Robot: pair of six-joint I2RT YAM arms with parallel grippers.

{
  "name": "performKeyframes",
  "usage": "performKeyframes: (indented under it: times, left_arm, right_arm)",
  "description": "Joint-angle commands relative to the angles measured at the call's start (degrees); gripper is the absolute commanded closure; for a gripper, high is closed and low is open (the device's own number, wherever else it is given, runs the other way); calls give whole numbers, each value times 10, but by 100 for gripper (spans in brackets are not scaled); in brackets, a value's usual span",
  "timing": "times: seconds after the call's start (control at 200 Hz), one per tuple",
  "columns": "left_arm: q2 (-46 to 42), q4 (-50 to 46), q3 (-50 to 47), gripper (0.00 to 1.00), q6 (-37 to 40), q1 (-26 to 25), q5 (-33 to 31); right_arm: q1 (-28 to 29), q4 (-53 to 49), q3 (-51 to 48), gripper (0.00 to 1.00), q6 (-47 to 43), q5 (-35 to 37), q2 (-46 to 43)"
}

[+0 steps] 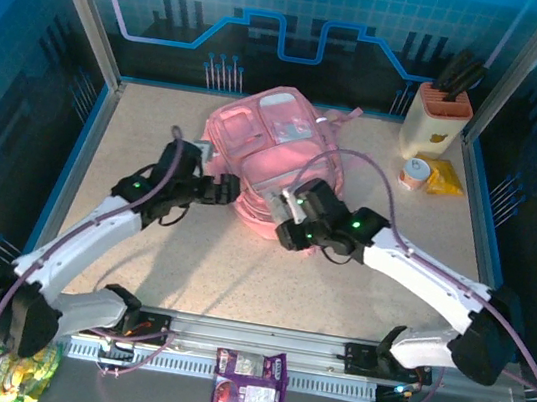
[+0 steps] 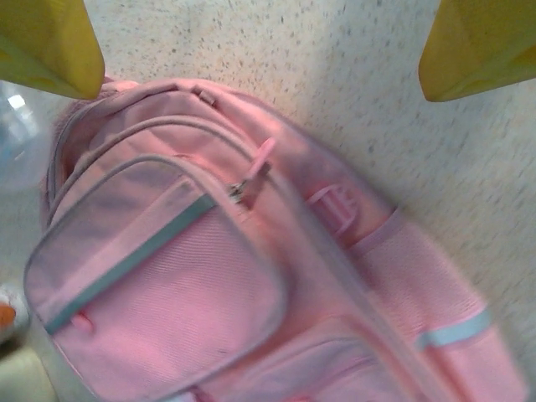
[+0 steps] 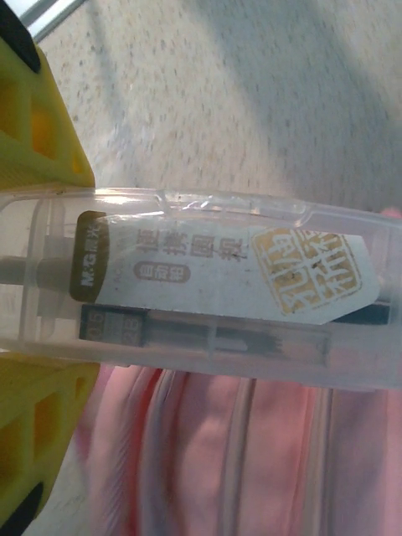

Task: Pack the student bag
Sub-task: Pick up the loose stationery from the bottom-left of the table, then open the student bag at the center of the table.

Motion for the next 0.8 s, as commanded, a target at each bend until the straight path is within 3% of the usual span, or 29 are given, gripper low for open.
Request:
performKeyframes:
  times: [0.0,0.22,0.325,0.515,0.63,0.795]
  left_arm:
    - [65,47,47,2,136,-53,-57]
    - [189,116,100,1,271,-117,-56]
    - [248,137,127,1,331,-142,-102]
    - [332,138,180,1,367,-143,-167]
    - [341,162,191,12,380,-141,-218]
    - [330,153,209,34,376,-135,-186]
  right_arm:
    - [-50,-83,-8,56,-3,-1,-32]
    - [-154,-98,-22,56,-9,-47,-45]
    - [-184,-89,-30,56,-7,-64,-43]
    - [-218,-71,-44,57,-3,-97,-38]
    - [-222,-66,-51,57,-1,-103,-33]
    - [-223,-56,-54,58,5,-121,-16]
